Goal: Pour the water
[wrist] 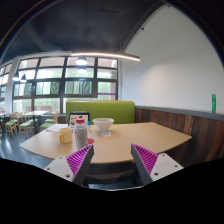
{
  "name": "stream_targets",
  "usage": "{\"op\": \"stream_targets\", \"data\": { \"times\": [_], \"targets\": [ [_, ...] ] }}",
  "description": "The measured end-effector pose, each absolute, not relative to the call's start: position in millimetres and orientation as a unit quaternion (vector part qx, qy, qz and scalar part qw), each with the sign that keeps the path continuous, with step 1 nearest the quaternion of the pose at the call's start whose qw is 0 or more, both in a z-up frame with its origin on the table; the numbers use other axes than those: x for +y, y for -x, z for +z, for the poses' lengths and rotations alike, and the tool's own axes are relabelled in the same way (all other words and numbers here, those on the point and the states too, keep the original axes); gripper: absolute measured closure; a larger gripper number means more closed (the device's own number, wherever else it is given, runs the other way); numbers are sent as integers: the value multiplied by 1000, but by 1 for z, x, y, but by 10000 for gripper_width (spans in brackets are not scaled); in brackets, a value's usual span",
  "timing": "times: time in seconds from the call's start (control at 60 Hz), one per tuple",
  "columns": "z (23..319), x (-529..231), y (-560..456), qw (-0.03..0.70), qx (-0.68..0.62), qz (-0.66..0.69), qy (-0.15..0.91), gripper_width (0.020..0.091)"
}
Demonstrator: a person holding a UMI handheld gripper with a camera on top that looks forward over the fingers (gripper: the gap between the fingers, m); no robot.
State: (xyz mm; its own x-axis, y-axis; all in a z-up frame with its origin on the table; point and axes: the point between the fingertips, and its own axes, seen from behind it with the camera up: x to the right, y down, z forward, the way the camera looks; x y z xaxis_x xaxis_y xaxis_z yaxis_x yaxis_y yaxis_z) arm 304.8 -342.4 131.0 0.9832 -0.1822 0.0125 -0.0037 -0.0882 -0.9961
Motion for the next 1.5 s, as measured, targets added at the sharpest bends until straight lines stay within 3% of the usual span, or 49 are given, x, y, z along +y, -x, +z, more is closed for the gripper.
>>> {"op": "stream_targets", "data": {
  "times": [0.167,0.367,0.617,0.883,0.933,0.983,1.017,1.15,1.3,1.5],
  "targets": [
    [135,-333,-291,680,68,-50,729,277],
    [99,-295,-259,681,43,-58,729,276],
    [93,-191,-195,710,21,-31,703,297],
    [88,-91,-190,685,42,-67,724,299],
    [87,-79,-186,682,40,-65,727,350],
    [83,-72,-195,677,49,-82,730,598],
    [85,-73,-197,680,59,-88,725,599],
    [84,-70,-194,684,51,-100,721,722],
    [89,-64,-201,659,22,-154,736,755],
    [145,-20,-201,591,-160,-365,701,756]
  ]
}}
